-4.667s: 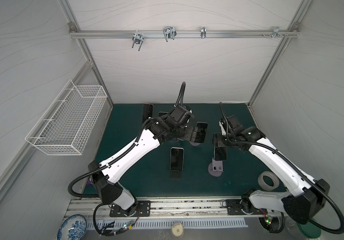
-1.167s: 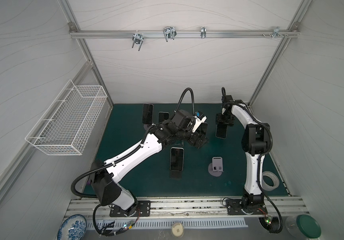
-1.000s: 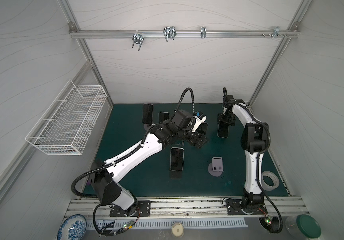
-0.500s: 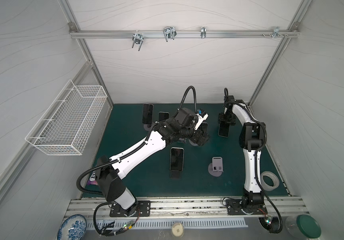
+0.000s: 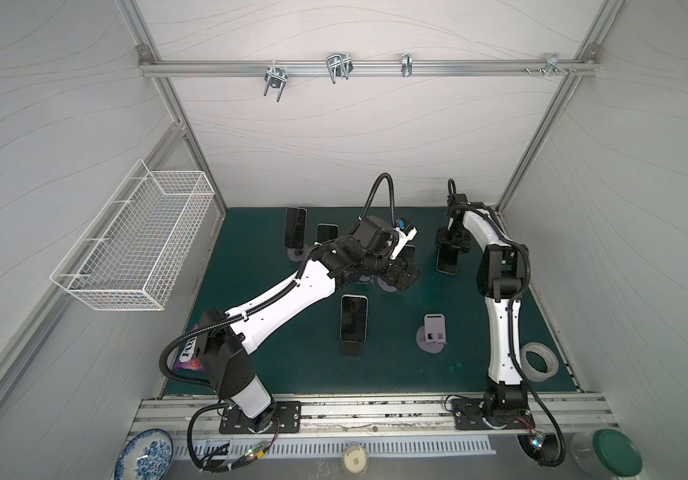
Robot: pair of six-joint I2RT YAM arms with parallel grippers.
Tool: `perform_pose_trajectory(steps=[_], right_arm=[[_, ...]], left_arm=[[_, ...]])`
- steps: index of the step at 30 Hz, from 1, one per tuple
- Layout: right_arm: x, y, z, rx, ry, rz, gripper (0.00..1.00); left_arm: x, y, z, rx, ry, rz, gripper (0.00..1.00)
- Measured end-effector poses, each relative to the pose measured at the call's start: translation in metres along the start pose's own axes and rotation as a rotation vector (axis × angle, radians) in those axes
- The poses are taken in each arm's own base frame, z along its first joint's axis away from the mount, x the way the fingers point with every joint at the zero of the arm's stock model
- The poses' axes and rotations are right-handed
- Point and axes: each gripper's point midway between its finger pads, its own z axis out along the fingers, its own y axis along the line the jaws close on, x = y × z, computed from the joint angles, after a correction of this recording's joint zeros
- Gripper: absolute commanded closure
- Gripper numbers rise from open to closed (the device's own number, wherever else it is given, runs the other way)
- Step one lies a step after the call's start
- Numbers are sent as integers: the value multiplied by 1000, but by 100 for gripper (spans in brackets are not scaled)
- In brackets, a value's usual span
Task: Remove the phone from the phone stand
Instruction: 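Lower the held phone flat onto the table with the right gripper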
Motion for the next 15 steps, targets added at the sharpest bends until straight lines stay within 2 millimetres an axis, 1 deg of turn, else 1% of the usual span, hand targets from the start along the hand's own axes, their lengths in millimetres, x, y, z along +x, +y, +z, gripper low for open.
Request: perform_pose_trajectory(steps=[11, 15], right_arm=[[-2, 8, 3, 7, -12, -6, 64], [-3, 10, 4, 15, -17, -12, 58]], left_arm=[[-1, 6, -1, -10, -4, -15, 3], [-1, 6, -1, -11, -5, -15, 3]])
